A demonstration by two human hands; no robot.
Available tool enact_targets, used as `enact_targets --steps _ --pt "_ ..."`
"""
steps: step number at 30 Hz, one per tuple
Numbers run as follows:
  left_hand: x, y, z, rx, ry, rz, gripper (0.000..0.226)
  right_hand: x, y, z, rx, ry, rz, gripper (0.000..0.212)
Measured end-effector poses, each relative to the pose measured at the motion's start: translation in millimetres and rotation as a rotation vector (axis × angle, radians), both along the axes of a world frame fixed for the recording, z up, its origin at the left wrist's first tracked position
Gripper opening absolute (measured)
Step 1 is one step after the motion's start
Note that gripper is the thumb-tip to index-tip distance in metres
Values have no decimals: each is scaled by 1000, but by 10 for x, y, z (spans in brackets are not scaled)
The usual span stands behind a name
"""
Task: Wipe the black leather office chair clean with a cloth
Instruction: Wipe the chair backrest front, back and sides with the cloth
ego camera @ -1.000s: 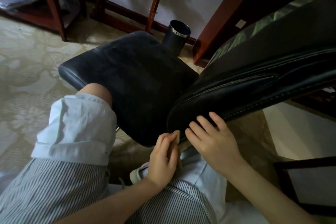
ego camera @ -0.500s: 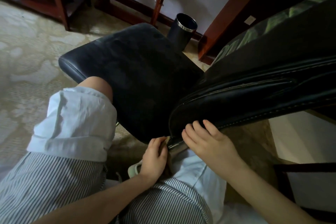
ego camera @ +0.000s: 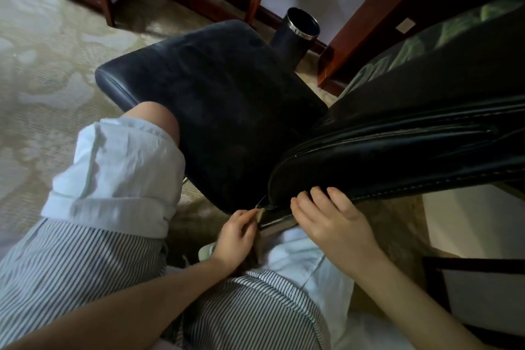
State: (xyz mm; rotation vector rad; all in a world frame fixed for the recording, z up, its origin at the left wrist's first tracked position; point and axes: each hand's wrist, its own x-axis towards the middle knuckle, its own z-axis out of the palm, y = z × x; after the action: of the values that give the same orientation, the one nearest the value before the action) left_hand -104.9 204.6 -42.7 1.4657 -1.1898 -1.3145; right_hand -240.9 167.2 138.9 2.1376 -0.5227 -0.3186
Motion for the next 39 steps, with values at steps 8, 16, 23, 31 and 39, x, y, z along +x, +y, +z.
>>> enact_targets --steps 8,16,23,31,39 --pt "33 35 -379 533 128 298 20 38 3 12 -25 2 20 38" --pt "-75 -11 -418 623 196 113 27 90 37 -5 -4 -34 -14 46" --pt "-96 -51 -80 543 243 171 28 126 37 24 1 -53 -10 42" --pt "-84 -33 480 190 215 152 28 151 42 24 14 -82 -20 35" --pt "-125 60 390 101 171 185 30 165 47 28 11 -64 -35 34"
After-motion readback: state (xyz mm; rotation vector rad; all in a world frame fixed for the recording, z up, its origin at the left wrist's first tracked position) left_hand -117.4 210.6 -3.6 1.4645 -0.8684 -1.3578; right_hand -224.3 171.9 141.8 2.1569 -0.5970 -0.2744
